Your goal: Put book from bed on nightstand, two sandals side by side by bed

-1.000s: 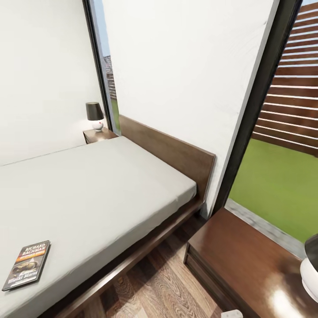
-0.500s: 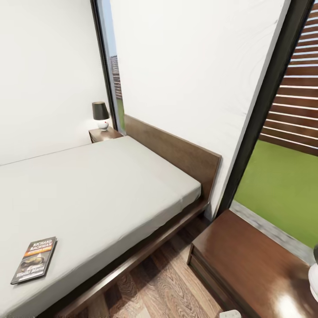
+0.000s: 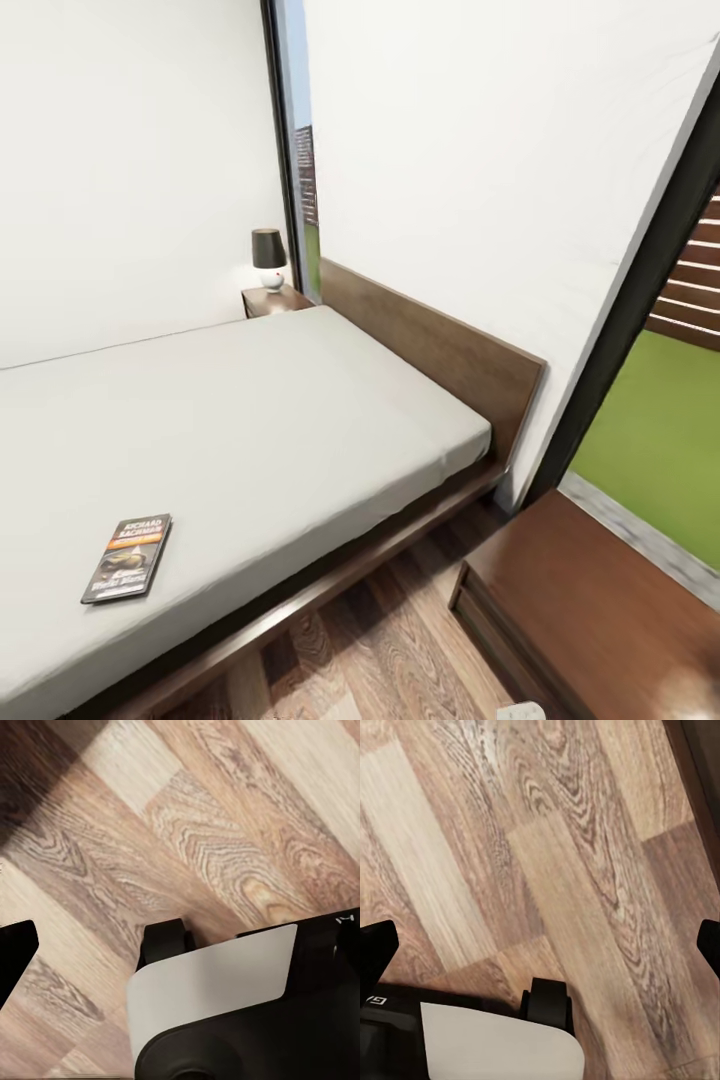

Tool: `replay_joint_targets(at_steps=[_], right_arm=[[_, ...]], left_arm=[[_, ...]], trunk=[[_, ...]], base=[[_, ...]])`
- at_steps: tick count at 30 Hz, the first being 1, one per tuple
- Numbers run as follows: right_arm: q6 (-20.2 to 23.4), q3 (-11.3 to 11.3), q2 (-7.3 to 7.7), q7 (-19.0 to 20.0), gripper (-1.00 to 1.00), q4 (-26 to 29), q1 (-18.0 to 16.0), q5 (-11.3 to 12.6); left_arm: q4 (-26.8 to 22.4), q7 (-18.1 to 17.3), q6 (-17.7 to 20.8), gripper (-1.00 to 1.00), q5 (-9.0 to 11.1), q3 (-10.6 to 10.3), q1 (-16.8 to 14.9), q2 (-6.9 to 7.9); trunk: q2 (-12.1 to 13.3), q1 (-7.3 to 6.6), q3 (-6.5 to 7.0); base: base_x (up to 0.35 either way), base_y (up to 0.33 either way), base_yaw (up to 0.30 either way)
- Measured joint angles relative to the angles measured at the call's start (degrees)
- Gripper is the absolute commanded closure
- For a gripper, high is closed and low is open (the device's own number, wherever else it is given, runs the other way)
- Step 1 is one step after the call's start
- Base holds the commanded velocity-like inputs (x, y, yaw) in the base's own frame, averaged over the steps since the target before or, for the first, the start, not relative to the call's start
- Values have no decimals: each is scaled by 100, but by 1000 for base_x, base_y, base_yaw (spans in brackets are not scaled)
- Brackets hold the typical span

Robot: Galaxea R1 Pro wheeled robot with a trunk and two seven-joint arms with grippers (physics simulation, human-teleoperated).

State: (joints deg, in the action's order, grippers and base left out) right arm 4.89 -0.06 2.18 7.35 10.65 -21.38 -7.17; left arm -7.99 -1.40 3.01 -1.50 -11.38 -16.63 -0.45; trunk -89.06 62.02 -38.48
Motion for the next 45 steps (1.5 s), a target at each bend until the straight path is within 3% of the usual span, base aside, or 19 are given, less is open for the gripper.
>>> replay_joint_targets(at_steps=[45], right_arm=[[0, 0, -1, 0, -100, -2, 0, -2]], left_arm=[[-2, 0, -64, -100, 0, 0, 15, 0]], trunk=[[0, 0, 0]], base=[[0, 0, 260]])
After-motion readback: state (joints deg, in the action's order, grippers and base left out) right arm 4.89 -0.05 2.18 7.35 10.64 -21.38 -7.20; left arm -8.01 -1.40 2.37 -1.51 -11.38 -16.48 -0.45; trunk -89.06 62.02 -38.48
